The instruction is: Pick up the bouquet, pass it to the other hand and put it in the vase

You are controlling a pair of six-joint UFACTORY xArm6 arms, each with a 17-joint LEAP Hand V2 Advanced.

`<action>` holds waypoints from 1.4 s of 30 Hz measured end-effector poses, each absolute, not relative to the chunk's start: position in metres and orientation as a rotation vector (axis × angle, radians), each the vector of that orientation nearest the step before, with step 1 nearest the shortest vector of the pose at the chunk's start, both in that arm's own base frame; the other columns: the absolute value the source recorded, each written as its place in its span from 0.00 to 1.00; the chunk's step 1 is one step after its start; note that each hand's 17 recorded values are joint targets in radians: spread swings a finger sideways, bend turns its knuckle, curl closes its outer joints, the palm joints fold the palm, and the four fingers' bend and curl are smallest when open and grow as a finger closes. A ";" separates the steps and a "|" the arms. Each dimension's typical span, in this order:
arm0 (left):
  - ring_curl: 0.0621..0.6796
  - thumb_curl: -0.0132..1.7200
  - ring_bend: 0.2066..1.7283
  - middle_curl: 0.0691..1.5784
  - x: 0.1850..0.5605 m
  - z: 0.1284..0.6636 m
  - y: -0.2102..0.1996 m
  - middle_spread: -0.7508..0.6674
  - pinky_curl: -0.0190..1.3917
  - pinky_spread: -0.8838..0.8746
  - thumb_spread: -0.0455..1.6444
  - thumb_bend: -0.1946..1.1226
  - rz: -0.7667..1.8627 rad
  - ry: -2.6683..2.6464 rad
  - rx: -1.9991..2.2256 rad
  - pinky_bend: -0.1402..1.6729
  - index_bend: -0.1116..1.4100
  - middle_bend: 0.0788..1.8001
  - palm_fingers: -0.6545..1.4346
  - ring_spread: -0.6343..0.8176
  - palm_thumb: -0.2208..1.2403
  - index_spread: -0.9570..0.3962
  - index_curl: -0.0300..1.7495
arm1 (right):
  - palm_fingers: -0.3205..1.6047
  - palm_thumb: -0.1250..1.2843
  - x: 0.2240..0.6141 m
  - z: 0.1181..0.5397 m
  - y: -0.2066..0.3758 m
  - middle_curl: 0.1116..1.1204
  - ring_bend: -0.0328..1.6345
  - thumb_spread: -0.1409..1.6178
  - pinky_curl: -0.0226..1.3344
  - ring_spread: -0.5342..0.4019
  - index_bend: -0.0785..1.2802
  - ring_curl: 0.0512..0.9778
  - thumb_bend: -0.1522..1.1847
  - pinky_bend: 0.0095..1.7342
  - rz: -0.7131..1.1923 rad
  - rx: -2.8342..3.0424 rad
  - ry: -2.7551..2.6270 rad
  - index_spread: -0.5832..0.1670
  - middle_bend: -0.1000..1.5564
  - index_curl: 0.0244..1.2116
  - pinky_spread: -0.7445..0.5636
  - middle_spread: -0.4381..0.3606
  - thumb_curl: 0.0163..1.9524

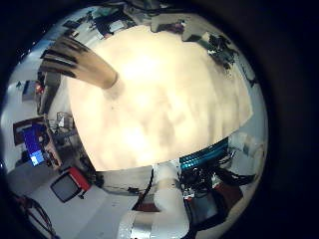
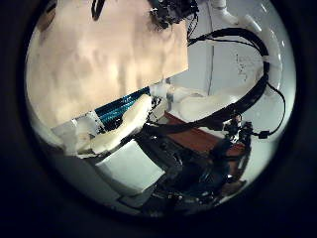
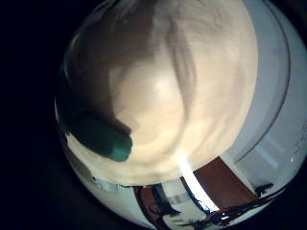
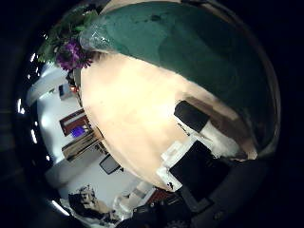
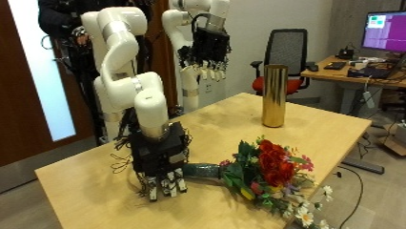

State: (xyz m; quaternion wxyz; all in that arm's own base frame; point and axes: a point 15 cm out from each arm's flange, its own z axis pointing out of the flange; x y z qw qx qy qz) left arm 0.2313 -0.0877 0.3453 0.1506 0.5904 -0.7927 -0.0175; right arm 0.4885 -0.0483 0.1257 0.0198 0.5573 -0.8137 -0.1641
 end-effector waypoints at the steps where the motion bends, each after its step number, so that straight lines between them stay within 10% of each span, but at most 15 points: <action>1: 0.19 0.19 0.12 0.19 0.231 0.345 -0.088 0.67 0.14 0.77 0.60 0.13 -0.053 -2.275 1.695 0.17 0.23 0.08 0.47 0.74 0.46 0.72 0.28 | 0.36 0.56 0.488 0.123 -0.047 0.26 0.49 0.67 0.13 0.60 0.19 0.13 0.10 0.32 -0.520 1.724 -2.524 0.66 0.33 0.27 0.69 0.69 0.20; 10: 0.19 0.19 0.12 0.19 0.231 0.344 -0.088 0.67 0.14 0.76 0.60 0.13 -0.054 -2.274 1.692 0.17 0.23 0.08 0.47 0.74 0.46 0.72 0.28 | 0.45 0.59 0.486 0.120 -0.042 0.28 0.50 0.65 0.10 0.53 0.21 0.13 0.10 0.30 -0.549 1.737 -2.495 0.58 0.37 0.30 0.64 0.59 0.21; 23: 0.19 0.19 0.12 0.19 0.231 0.344 -0.087 0.67 0.14 0.77 0.60 0.13 -0.054 -2.271 1.694 0.17 0.23 0.08 0.47 0.75 0.46 0.72 0.29 | 0.87 0.65 0.496 0.149 -0.045 0.44 0.64 0.60 0.16 0.24 0.36 0.29 0.10 0.54 -0.580 1.756 -2.467 0.26 0.56 0.47 0.16 0.25 0.23; 30: 0.19 0.19 0.12 0.19 0.231 0.343 -0.087 0.67 0.14 0.76 0.60 0.13 -0.050 -2.272 1.696 0.17 0.23 0.08 0.47 0.75 0.46 0.72 0.29 | 0.86 0.71 0.483 0.182 -0.032 0.57 0.80 0.60 0.29 0.30 0.62 0.44 0.10 0.71 -0.661 1.792 -2.451 0.25 0.73 0.65 0.25 0.27 0.24; 42: 0.19 0.19 0.12 0.19 0.233 0.342 -0.086 0.66 0.14 0.76 0.60 0.13 -0.048 -2.266 1.702 0.17 0.23 0.08 0.47 0.75 0.45 0.72 0.29 | 0.75 0.92 0.486 0.313 -0.009 0.67 0.89 0.60 0.43 0.35 0.76 0.57 0.14 0.85 -0.832 2.123 -2.516 0.32 0.84 0.82 0.40 0.34 0.31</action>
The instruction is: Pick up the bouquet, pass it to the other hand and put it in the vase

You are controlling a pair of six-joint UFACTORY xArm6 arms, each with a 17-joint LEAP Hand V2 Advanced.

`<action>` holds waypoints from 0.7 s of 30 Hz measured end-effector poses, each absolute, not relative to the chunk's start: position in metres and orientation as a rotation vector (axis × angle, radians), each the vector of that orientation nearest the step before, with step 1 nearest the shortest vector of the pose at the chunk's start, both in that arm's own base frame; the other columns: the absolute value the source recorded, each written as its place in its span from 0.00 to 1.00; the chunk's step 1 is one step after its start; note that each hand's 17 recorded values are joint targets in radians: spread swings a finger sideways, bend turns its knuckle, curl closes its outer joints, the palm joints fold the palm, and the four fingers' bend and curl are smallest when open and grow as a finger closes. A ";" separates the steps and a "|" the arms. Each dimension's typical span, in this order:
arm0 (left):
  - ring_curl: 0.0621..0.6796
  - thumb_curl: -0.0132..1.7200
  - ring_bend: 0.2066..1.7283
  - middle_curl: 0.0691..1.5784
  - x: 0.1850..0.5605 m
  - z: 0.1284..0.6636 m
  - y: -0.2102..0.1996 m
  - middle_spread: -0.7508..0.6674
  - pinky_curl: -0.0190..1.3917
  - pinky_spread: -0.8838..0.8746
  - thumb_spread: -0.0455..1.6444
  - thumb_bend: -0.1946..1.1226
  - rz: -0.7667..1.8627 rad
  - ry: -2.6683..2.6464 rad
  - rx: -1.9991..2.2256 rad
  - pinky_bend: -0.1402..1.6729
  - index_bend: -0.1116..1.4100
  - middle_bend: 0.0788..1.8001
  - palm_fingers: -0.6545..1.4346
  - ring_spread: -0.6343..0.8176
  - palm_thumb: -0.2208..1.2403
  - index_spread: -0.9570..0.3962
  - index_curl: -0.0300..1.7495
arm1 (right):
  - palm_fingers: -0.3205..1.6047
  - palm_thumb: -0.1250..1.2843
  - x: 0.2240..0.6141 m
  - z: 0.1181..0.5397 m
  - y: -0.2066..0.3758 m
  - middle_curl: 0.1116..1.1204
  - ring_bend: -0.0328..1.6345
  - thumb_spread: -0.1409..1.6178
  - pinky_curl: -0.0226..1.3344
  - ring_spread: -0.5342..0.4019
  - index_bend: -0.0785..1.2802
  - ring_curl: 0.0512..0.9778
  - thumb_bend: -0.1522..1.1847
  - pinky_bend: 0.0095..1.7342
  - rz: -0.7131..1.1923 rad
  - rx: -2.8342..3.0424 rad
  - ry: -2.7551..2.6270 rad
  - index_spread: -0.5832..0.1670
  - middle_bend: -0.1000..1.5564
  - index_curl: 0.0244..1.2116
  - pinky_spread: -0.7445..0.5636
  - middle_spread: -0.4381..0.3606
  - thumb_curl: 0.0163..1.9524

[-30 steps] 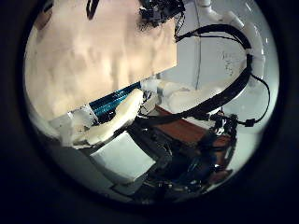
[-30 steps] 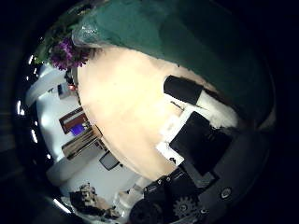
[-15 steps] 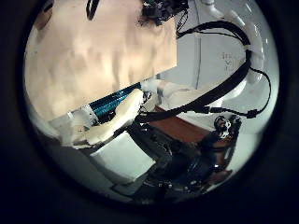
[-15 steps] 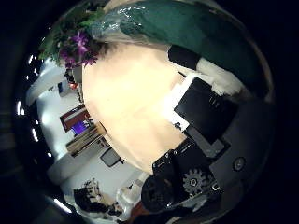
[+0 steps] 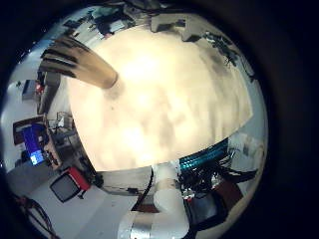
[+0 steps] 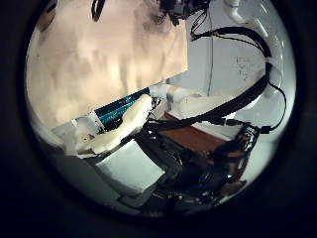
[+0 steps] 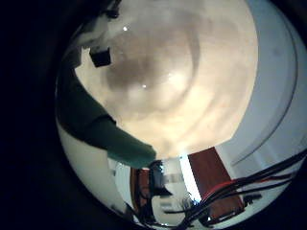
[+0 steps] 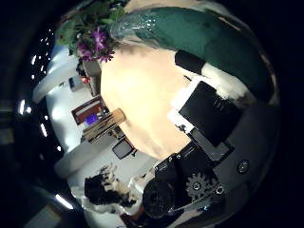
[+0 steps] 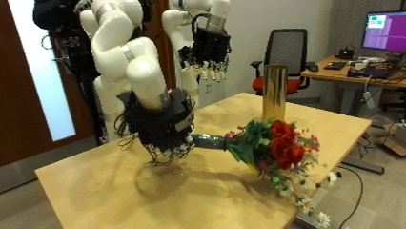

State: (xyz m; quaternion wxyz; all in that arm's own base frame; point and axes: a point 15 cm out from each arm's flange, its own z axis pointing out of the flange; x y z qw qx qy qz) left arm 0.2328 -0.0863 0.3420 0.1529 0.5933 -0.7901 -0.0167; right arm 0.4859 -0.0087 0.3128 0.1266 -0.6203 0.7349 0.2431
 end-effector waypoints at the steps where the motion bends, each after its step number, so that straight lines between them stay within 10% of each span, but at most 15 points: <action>1: 0.19 0.19 0.12 0.19 0.234 0.342 -0.085 0.66 0.14 0.76 0.60 0.13 -0.043 -2.263 1.710 0.17 0.23 0.08 0.47 0.75 0.45 0.72 0.29 | 0.75 0.93 0.484 0.327 -0.007 0.67 0.89 0.60 0.43 0.36 0.76 0.57 0.14 0.84 0.694 -1.804 2.098 0.33 0.84 0.82 0.40 0.34 0.32; 21: 0.18 0.18 0.14 0.21 0.289 0.422 -0.056 0.57 0.13 0.70 0.61 0.12 0.447 -2.080 1.910 0.17 0.23 0.13 0.52 0.65 0.43 0.69 0.30 | 0.75 0.96 0.425 0.453 0.038 0.66 0.88 0.40 0.53 0.36 0.76 0.61 0.11 0.78 0.716 -1.712 1.384 0.36 0.88 0.88 0.42 0.38 0.45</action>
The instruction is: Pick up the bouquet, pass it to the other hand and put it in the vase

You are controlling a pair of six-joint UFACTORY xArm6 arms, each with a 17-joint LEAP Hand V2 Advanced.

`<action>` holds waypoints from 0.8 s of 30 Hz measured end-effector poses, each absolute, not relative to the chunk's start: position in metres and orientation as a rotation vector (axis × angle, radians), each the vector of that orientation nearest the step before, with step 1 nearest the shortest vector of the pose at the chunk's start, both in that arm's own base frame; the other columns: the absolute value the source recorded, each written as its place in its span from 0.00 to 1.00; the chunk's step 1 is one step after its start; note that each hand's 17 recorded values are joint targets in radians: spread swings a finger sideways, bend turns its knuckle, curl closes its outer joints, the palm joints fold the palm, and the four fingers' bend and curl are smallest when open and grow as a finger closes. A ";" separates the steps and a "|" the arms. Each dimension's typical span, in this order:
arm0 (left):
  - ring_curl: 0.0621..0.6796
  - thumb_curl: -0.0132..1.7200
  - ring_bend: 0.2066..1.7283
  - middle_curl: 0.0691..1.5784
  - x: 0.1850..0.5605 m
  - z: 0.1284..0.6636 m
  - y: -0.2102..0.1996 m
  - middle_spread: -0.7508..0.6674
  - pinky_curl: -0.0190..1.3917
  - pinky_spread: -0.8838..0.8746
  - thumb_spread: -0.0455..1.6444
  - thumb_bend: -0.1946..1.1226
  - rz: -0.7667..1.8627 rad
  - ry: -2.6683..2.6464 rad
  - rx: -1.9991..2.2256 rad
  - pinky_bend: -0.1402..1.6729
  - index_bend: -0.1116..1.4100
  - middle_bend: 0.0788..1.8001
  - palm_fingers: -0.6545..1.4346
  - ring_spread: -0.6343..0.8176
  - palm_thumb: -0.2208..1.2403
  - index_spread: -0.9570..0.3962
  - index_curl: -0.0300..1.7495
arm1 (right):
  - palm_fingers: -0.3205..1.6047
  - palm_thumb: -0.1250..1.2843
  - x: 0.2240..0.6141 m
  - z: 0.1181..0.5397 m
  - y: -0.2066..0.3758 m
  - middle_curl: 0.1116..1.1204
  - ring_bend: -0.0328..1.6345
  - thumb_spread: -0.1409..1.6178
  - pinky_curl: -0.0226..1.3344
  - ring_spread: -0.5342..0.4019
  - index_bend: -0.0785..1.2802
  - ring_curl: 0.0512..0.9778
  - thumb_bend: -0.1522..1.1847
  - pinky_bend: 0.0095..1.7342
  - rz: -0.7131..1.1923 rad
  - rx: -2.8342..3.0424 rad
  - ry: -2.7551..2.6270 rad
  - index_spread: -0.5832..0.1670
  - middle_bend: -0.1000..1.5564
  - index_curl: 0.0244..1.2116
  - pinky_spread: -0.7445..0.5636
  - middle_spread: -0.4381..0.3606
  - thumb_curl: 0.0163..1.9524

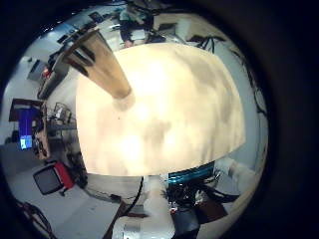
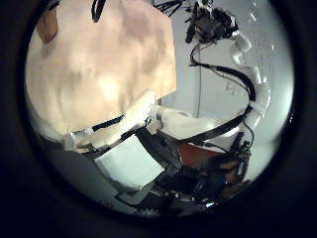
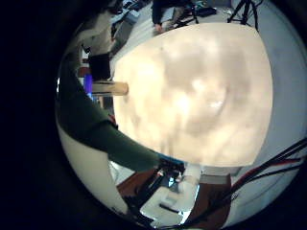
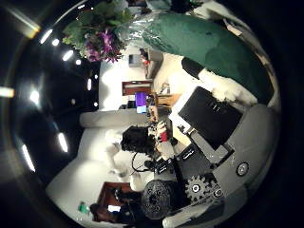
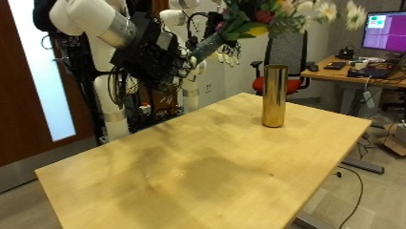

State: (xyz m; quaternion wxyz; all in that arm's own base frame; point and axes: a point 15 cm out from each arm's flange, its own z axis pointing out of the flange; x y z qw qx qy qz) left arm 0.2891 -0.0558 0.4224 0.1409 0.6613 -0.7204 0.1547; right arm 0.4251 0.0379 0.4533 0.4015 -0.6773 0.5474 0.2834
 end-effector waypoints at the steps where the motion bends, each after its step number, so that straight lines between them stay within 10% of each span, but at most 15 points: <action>1: 0.17 0.18 0.14 0.21 0.292 0.428 -0.059 0.56 0.13 0.70 0.61 0.12 0.477 -2.070 1.898 0.17 0.23 0.13 0.52 0.65 0.41 0.69 0.30 | 0.75 0.96 0.422 0.456 0.041 0.65 0.88 0.39 0.54 0.36 0.76 0.61 0.11 0.77 0.704 -1.715 1.344 0.36 0.88 0.88 0.42 0.38 0.45; 24: 0.19 0.19 0.24 0.19 0.339 0.498 -0.084 0.73 0.20 0.71 0.50 0.12 0.942 -1.755 1.543 0.23 0.17 0.09 0.44 0.73 0.26 0.86 0.22 | 0.75 0.92 0.349 0.456 0.134 0.64 0.89 0.22 0.65 0.37 0.80 0.62 0.10 0.69 0.747 -1.804 0.758 0.39 0.89 0.87 0.40 0.39 0.48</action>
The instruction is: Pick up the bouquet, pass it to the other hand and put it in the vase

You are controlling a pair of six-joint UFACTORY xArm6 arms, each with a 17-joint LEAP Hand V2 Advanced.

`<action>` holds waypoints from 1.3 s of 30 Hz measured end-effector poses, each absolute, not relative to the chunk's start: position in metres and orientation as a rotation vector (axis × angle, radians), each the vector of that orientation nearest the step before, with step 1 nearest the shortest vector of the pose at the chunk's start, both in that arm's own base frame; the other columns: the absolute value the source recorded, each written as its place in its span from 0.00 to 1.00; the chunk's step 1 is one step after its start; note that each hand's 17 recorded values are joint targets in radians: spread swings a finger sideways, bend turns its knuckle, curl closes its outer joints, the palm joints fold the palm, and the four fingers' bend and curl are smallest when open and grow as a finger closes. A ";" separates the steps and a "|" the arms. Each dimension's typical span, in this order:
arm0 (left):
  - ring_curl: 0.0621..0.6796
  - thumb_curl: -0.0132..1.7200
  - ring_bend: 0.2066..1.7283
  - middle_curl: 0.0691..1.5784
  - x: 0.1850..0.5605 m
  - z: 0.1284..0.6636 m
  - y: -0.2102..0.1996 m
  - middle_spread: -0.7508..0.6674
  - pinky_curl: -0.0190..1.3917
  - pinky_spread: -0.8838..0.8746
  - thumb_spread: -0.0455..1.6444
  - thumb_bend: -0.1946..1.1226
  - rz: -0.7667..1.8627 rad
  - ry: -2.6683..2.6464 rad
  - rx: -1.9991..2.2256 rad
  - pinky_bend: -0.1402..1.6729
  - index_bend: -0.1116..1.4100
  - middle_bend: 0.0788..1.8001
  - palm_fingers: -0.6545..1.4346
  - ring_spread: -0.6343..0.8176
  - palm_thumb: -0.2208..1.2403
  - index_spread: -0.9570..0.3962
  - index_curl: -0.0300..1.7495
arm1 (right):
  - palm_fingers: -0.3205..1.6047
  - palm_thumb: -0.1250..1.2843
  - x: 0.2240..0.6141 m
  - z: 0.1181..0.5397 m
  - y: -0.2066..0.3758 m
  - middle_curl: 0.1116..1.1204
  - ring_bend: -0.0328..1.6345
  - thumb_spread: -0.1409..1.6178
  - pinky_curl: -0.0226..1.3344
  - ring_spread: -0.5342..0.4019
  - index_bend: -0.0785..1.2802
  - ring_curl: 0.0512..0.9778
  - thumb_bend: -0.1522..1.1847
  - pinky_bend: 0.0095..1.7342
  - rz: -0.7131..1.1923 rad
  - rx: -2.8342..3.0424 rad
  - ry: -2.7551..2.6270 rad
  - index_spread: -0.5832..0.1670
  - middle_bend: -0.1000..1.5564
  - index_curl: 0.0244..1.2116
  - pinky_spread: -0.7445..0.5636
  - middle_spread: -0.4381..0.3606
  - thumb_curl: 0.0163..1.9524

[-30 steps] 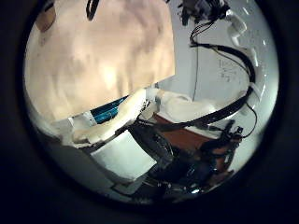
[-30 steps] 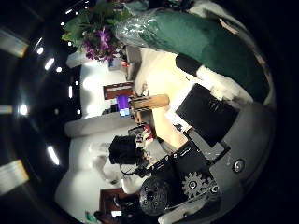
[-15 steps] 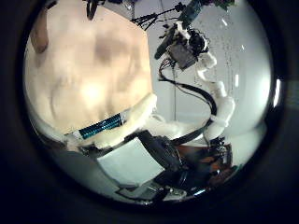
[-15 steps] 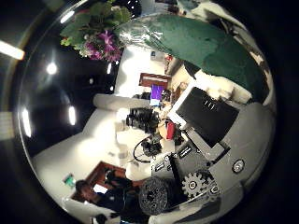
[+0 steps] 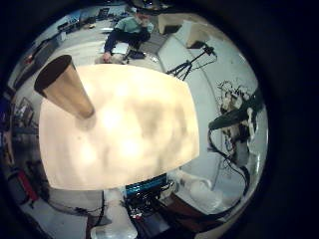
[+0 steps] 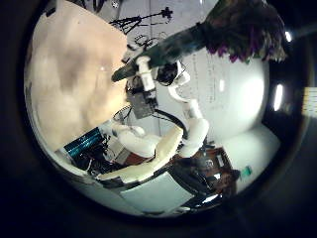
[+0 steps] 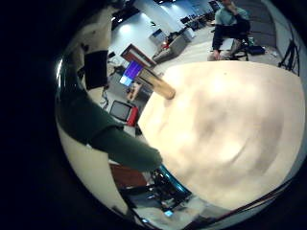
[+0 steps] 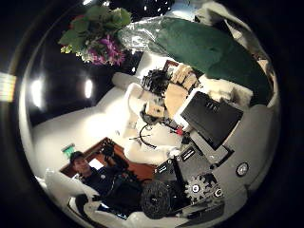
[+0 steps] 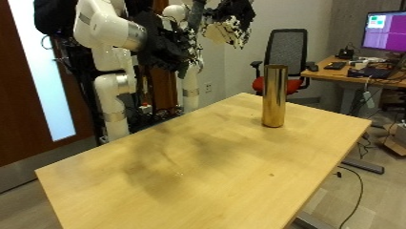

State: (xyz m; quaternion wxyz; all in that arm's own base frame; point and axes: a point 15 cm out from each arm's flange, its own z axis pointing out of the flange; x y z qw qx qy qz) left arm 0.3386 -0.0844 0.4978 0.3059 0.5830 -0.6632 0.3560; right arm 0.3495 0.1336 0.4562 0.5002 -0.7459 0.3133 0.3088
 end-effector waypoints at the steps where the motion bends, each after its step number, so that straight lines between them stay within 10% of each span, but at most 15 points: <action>1: 0.19 0.19 0.24 0.19 0.339 0.500 -0.087 0.73 0.20 0.71 0.50 0.12 0.957 -1.741 1.519 0.23 0.17 0.09 0.43 0.73 0.26 0.86 0.21 | 0.75 0.92 0.348 0.458 0.139 0.64 0.89 0.22 0.66 0.37 0.80 0.62 0.10 0.69 0.756 -1.803 0.741 0.39 0.89 0.87 0.40 0.39 0.48; 15: 0.18 0.20 0.26 0.19 0.332 0.514 -0.107 0.76 0.21 0.72 0.47 0.12 1.021 -1.636 1.331 0.24 0.18 0.11 0.42 0.76 0.27 0.90 0.19 | 0.75 0.91 0.334 0.459 0.189 0.64 0.89 0.21 0.71 0.37 0.81 0.62 0.10 0.66 0.843 -1.842 0.646 0.40 0.89 0.86 0.39 0.39 0.48; 30: 0.13 0.20 0.27 0.28 0.312 0.533 -0.131 0.39 0.20 0.53 0.50 0.13 1.043 -1.464 1.133 0.22 0.18 0.32 0.60 0.49 0.36 0.77 0.23 | 0.75 0.91 0.342 0.443 0.226 0.64 0.89 0.21 0.75 0.37 0.82 0.63 0.10 0.64 0.823 -1.896 0.654 0.41 0.89 0.85 0.38 0.39 0.48; 34: 0.31 0.22 0.48 0.37 0.315 0.542 -0.132 0.23 0.27 0.24 0.54 0.16 1.099 -1.402 1.104 0.44 0.16 0.44 0.79 0.16 0.52 0.63 0.21 | 0.76 0.86 0.348 0.441 0.226 0.64 0.88 0.35 0.75 0.37 0.81 0.62 0.09 0.66 0.840 -1.873 0.681 0.41 0.88 0.84 0.38 0.39 0.47; 39: 0.55 0.25 0.65 0.44 0.329 0.552 -0.119 0.18 0.37 0.14 0.54 0.19 1.246 -1.310 1.132 0.62 0.27 0.48 0.92 0.10 0.73 0.48 0.26 | 0.74 0.77 0.341 0.420 0.225 0.62 0.86 0.49 0.71 0.35 0.75 0.60 0.08 0.65 0.895 -1.850 0.718 0.41 0.84 0.81 0.35 0.37 0.41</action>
